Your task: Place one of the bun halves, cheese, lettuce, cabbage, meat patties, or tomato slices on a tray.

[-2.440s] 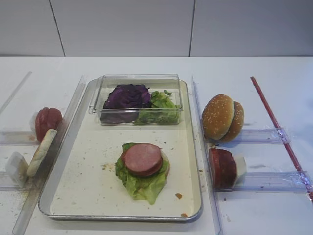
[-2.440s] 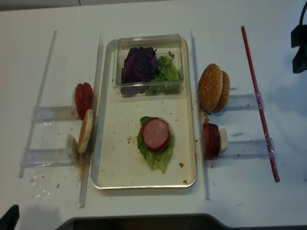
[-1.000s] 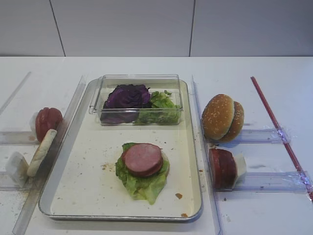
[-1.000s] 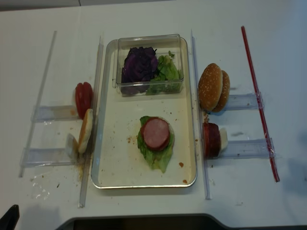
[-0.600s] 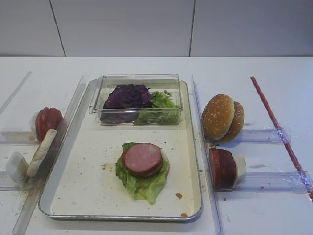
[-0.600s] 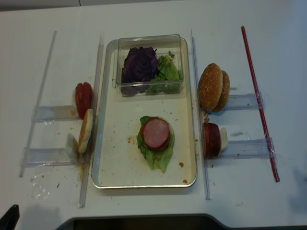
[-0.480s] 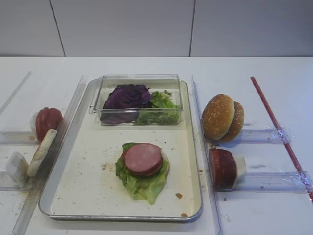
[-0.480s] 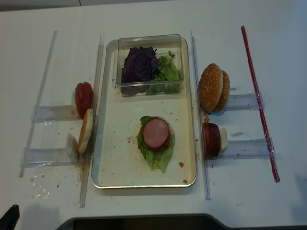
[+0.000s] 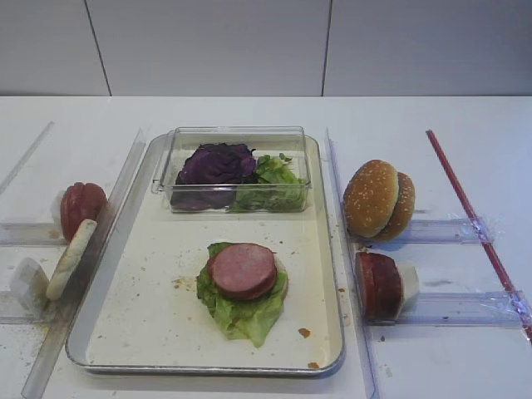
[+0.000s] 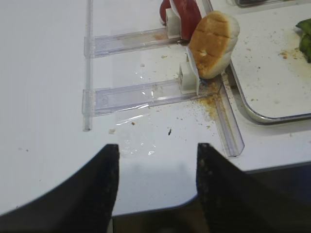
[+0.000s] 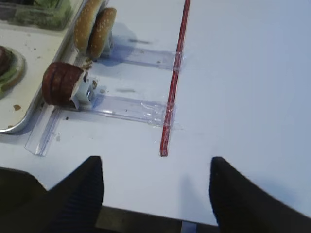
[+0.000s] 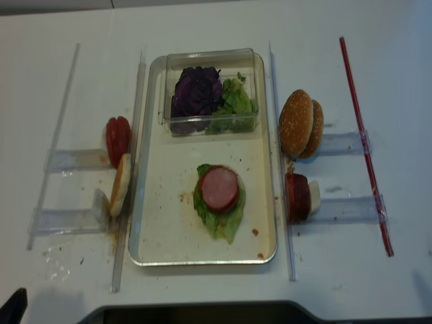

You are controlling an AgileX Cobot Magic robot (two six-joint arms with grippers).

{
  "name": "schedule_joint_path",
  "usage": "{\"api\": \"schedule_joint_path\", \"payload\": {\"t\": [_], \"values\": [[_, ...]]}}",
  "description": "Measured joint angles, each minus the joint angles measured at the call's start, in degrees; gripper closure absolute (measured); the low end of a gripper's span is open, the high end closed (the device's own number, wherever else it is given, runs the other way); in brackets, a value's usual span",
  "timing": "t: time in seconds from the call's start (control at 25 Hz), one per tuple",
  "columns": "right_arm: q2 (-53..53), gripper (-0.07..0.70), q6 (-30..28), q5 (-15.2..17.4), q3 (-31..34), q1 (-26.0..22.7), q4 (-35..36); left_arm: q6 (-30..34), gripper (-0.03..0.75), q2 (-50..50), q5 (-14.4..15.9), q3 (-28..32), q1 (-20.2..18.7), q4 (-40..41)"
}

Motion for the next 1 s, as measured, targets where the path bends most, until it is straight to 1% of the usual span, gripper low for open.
{"api": "schedule_joint_path", "payload": {"t": [0.24,0.4,0.56,0.72,1.0], "values": [[-3.3,0.144,-0.3,0.1,6.6,0.0,0.8,0.0,0.367,0.0,0.0,0.0,0.0,0.0],[-6.2,0.144,-0.7,-1.3,8.7,0.0,1.2,0.0,0.367,0.0,0.0,0.0,0.0,0.0],[-9.0,0.144,-0.7,-3.0,8.9,0.0,1.2,0.0,0.367,0.0,0.0,0.0,0.0,0.0],[-11.9,0.145,-0.9,-3.4,8.9,0.0,1.2,0.0,0.367,0.0,0.0,0.0,0.0,0.0],[-12.1,0.153,-1.1,-4.0,9.3,0.0,1.2,0.0,0.367,0.0,0.0,0.0,0.0,0.0]]}}
